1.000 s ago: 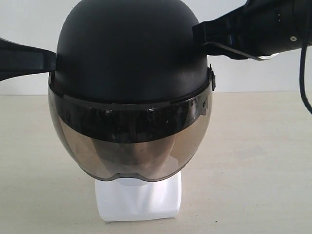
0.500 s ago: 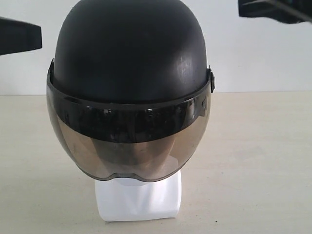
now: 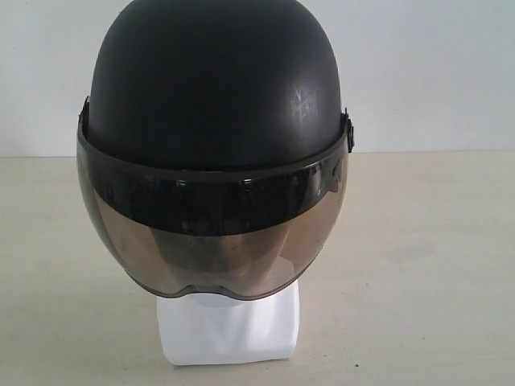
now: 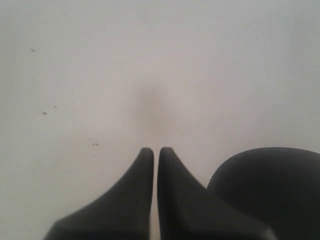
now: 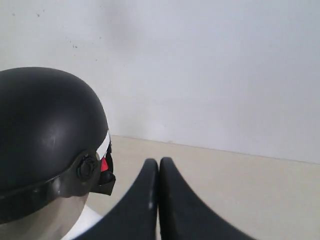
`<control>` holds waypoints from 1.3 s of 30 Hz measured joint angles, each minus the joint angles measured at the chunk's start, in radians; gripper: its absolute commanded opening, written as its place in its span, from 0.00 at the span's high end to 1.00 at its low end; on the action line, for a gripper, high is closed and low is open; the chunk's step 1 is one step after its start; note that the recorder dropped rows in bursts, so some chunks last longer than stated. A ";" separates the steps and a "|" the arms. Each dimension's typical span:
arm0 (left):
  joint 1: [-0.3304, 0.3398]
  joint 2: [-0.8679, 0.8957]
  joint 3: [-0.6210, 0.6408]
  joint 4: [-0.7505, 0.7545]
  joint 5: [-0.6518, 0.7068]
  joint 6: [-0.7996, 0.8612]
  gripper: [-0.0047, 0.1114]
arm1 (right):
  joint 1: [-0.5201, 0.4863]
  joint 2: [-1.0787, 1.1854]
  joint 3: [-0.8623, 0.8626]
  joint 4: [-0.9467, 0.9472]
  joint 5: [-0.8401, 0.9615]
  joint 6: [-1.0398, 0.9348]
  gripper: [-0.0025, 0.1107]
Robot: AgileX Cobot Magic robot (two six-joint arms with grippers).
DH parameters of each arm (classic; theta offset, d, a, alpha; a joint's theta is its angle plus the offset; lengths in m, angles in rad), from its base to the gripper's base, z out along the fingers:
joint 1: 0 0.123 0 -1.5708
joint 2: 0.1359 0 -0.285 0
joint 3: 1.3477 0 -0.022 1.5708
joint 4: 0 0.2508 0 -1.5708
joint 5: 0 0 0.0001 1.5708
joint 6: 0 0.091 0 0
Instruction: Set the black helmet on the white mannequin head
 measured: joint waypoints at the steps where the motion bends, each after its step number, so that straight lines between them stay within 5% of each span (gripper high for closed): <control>1: 0.000 -0.045 0.037 0.000 0.030 -0.010 0.92 | 0.000 -0.041 0.039 -0.002 -0.008 0.007 0.98; 13: 0.000 -0.380 0.395 -0.002 0.136 -0.049 0.92 | 0.000 -0.430 0.394 0.062 -0.114 0.045 0.98; 39: 0.000 -0.440 0.413 -0.002 0.138 -0.051 0.92 | 0.000 -0.444 0.403 0.058 -0.148 0.048 0.98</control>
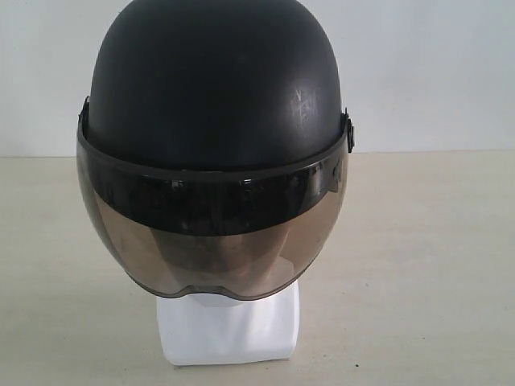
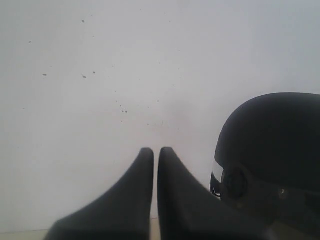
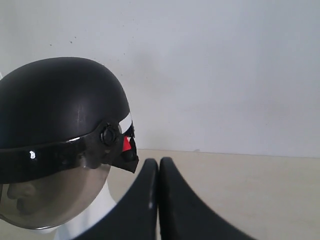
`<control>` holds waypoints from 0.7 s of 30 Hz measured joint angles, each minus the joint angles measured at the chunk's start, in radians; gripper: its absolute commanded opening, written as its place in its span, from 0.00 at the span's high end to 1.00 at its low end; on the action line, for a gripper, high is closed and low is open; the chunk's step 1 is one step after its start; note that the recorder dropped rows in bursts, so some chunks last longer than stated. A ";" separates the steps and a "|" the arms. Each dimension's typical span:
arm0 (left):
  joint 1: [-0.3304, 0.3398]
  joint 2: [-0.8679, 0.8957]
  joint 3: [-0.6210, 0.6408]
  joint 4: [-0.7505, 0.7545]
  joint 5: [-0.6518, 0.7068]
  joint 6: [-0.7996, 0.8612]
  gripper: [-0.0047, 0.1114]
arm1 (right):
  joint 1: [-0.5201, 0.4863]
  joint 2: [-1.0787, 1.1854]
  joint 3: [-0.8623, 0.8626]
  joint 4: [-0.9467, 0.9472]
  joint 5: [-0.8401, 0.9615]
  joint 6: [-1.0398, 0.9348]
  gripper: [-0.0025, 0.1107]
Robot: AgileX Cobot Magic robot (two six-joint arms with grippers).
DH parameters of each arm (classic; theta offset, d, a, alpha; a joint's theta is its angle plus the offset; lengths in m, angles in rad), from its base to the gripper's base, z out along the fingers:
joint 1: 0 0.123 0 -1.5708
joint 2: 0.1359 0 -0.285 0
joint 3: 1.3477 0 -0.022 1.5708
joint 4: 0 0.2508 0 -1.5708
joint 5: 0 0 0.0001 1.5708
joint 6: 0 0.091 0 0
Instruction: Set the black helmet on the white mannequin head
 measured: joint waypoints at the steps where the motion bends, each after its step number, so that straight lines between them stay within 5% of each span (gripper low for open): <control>1: 0.000 0.000 0.000 0.000 0.000 0.000 0.92 | 0.000 0.000 0.000 -0.002 0.000 0.000 0.98; 6: 0.000 0.000 0.000 0.000 0.000 0.000 0.92 | -0.078 0.000 0.009 -0.004 -0.016 -0.011 0.98; 16: 0.000 0.000 0.000 0.000 0.000 0.000 0.92 | -0.547 0.000 0.169 0.026 -0.190 -0.018 0.98; 21: 0.000 0.000 0.000 0.000 0.000 0.000 0.92 | -0.588 0.000 0.254 0.030 -0.283 -0.018 0.98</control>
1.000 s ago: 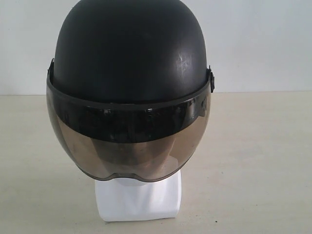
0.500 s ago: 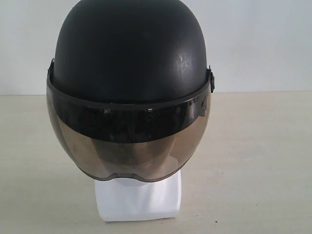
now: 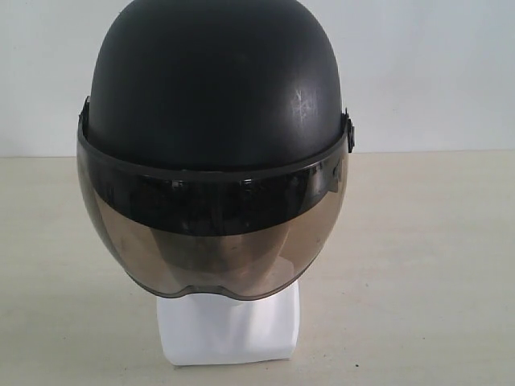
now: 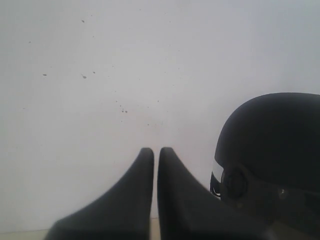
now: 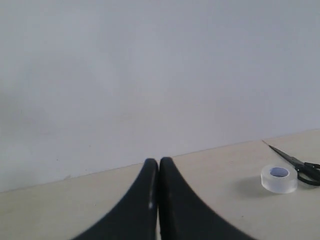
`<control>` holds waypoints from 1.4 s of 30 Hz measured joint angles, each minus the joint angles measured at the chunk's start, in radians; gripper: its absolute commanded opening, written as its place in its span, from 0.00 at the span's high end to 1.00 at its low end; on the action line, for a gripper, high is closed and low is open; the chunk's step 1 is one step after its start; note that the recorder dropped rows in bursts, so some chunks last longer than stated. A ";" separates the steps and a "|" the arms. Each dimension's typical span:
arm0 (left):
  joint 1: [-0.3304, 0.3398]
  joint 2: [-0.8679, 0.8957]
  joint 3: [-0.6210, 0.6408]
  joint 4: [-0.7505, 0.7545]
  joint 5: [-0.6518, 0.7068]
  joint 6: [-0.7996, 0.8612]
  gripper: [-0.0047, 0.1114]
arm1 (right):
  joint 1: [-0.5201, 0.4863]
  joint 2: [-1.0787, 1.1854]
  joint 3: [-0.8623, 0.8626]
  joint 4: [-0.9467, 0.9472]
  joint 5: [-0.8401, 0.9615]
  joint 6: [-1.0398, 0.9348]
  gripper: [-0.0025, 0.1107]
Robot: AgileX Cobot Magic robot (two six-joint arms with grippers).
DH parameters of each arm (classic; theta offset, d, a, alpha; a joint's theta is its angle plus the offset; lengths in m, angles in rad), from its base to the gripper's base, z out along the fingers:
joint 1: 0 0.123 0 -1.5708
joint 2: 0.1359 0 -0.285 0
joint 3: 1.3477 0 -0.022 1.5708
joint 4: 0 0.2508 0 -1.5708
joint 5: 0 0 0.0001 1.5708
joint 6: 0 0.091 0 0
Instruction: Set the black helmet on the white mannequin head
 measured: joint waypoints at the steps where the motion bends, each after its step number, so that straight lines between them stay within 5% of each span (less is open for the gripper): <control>1: 0.000 0.000 0.000 0.000 0.000 0.000 0.92 | 0.000 0.000 0.019 0.000 -0.016 -0.004 0.98; 14: 0.000 0.000 0.000 0.000 0.000 0.000 0.92 | 0.132 -0.002 0.228 0.002 -0.209 -0.086 0.98; 26: 0.000 0.000 0.000 0.000 -0.002 0.000 0.92 | 0.149 -0.002 0.231 0.002 0.081 -0.165 0.98; 36: 0.000 0.000 0.000 0.000 -0.002 0.000 0.92 | 0.149 -0.002 0.233 0.042 0.094 -0.172 0.98; 42: 0.000 0.000 0.000 0.000 -0.002 0.000 0.92 | 0.149 -0.002 0.233 0.193 0.094 -0.360 0.98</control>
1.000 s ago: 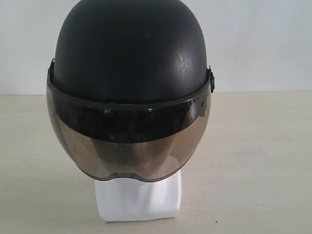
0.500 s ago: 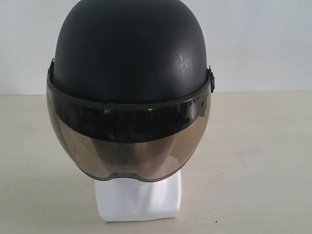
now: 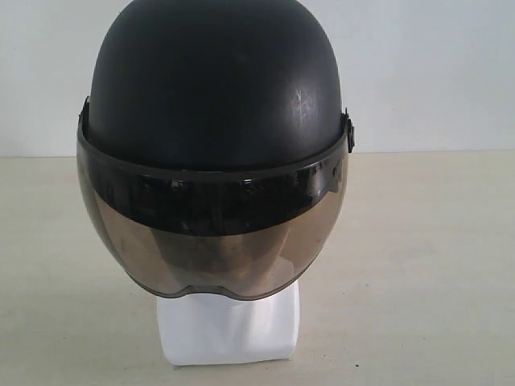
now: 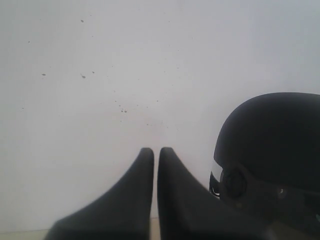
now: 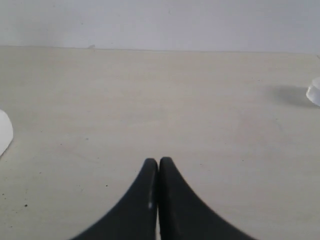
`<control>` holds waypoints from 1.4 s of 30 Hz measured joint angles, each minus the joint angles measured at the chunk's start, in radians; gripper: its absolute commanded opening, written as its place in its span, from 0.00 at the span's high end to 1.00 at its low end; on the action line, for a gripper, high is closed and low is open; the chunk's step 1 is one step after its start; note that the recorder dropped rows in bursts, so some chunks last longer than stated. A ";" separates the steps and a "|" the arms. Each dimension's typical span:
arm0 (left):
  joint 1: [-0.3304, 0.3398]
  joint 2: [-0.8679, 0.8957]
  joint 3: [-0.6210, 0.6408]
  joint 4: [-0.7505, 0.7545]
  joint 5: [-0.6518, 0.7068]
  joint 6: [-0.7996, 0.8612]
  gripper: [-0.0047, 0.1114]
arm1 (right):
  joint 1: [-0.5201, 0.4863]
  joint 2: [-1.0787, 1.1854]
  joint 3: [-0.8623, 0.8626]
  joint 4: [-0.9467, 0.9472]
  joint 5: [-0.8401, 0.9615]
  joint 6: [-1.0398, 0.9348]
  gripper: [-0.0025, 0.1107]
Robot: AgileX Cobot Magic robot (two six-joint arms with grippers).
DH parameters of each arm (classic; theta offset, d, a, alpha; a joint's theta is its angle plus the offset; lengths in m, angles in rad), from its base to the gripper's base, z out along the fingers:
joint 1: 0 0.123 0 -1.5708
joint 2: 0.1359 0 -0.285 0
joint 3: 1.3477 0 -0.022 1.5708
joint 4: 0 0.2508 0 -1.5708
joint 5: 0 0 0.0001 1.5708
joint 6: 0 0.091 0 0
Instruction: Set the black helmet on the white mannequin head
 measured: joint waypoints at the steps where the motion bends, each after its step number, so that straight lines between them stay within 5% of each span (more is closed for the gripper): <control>1: 0.000 0.000 0.000 0.000 0.000 0.000 0.92 | 0.000 0.000 0.000 0.020 0.000 -0.022 0.98; 42: 0.000 0.000 0.000 0.000 0.000 0.000 0.92 | 0.000 0.000 0.000 0.059 0.000 0.030 0.98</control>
